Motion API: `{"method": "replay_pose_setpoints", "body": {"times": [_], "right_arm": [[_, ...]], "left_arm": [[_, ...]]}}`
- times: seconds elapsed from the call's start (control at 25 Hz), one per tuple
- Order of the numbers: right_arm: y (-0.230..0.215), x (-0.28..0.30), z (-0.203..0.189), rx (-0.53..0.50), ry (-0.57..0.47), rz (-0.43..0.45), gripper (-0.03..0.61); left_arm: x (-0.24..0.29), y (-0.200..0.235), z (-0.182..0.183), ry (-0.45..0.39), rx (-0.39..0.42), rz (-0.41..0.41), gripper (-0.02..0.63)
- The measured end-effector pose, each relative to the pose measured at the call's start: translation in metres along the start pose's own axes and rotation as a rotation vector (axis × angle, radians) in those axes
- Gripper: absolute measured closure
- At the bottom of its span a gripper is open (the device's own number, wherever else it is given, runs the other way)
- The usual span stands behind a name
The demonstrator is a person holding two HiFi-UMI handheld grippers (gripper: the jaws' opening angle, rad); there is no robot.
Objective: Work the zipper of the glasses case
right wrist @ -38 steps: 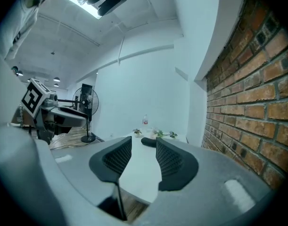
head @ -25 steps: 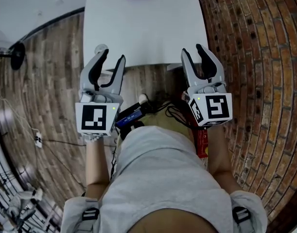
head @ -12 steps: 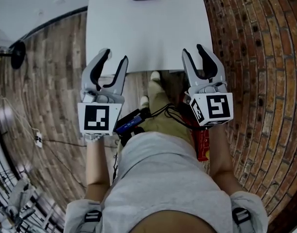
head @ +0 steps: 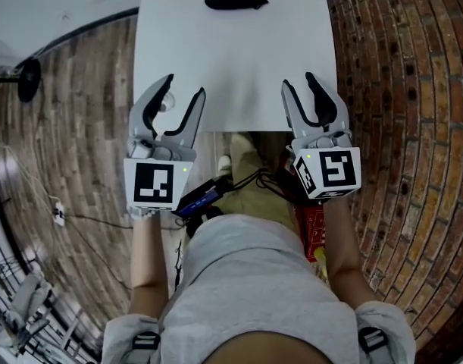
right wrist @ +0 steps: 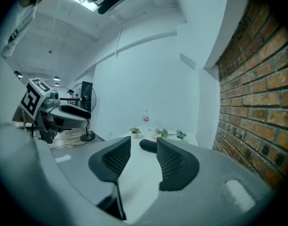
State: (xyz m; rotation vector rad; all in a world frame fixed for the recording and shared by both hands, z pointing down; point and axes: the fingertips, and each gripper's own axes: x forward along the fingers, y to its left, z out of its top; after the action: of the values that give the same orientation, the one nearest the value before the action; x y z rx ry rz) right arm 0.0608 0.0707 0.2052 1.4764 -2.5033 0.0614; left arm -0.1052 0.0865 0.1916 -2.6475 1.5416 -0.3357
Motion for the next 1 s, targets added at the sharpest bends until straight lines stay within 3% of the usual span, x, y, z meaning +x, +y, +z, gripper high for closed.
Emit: {"method": "replay_pose_setpoints", "body": {"times": [0.24, 0.56, 1.0], "right_arm": [[-0.033, 0.043, -0.012, 0.011, 0.029, 0.04, 0.4], [-0.057, 0.078, -0.025, 0.02, 0.076, 0.079, 0.396], [-0.074, 0.132, -0.045, 0.035, 0.121, 0.142, 0.396]], "left_arm": [[0.057, 0.006, -0.011, 0.05, 0.06, -0.007, 0.399], [0.103, 0.02, -0.023, 0.101, 0.067, 0.005, 0.376], [0.165, 0.035, -0.051, 0.207, 0.196, -0.021, 0.353]]}}
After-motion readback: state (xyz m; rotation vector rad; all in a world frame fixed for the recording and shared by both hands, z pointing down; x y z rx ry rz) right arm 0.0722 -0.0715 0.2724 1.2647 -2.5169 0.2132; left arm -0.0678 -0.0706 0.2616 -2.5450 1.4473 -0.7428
